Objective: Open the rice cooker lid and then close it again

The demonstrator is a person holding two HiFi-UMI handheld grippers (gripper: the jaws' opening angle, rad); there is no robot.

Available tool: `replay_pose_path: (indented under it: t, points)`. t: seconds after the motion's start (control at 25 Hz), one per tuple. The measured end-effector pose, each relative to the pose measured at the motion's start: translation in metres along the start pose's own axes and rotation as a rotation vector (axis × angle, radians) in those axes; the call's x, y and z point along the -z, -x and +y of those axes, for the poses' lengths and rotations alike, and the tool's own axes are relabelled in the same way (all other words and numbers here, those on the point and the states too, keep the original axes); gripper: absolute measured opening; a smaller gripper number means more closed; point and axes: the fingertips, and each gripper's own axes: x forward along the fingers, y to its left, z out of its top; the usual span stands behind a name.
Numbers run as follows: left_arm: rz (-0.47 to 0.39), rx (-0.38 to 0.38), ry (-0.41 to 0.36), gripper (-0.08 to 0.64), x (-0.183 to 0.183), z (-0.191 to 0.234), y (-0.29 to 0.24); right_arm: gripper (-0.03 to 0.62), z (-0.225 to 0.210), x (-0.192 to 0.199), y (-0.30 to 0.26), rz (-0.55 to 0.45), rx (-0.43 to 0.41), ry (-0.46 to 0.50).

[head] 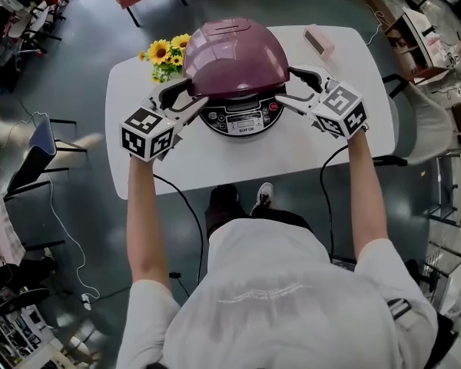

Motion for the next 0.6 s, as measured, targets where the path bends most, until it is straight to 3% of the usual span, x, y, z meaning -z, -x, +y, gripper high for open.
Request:
replay_pose_path:
  t: [0.24, 0.6]
  points:
    - [0.011, 0.021, 0.094, 0.25, 0.012, -0.001, -0.005, 0.299, 0.0, 0.014, -0.005, 0.035, 0.007, -0.027]
    - [0.045, -0.02, 0.102, 0.221, 0.023, 0.002, -0.008, 0.256, -0.002, 0.022, -0.011, 0.054, 0.033, -0.068]
